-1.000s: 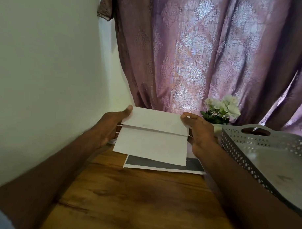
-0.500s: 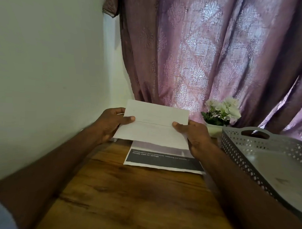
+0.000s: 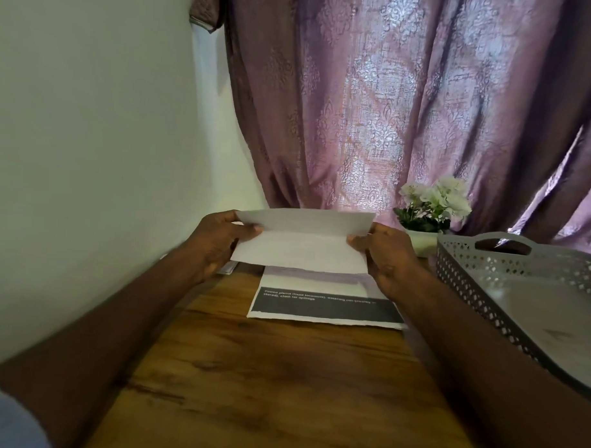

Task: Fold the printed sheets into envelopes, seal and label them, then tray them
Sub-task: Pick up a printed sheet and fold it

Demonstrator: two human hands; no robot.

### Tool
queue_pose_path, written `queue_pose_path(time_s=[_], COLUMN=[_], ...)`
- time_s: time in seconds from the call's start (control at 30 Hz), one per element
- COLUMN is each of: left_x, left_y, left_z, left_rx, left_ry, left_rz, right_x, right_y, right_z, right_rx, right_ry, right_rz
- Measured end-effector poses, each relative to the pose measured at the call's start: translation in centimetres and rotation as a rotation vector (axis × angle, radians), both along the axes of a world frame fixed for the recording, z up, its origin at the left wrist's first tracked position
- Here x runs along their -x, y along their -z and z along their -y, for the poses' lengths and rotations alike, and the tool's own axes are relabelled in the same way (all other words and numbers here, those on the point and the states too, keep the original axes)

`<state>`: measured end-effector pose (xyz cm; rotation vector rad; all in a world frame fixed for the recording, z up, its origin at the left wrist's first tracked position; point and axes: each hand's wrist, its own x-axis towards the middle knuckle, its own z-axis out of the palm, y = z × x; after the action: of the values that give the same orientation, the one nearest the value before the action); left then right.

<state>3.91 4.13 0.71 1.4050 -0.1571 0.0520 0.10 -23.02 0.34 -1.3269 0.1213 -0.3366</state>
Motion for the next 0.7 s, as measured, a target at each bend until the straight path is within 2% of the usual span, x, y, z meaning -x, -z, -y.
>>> queue_pose_path(time_s=[0.13,0.57,0.7], left_x=[0.2,0.7,0.5], left_y=[-0.2,-1.0,-0.6], left_z=[0.1,-0.3,-0.4], left_rx=[0.013,0.133,0.07], left_ry=[-0.076,0.021,-0.029], left_rz=[-0.008,-0.096,-0.033], right_x=[0.5,1.3,1.4], right_y=[-0.2,-0.9,-0.7], right_z=[-0.1,-0.3,-0.2], right_rx=[0.041,-0.066,-0.115], right_ry=[0.032,0.006,-0.042], right_rz=[-0.011,-0.034,-0.024])
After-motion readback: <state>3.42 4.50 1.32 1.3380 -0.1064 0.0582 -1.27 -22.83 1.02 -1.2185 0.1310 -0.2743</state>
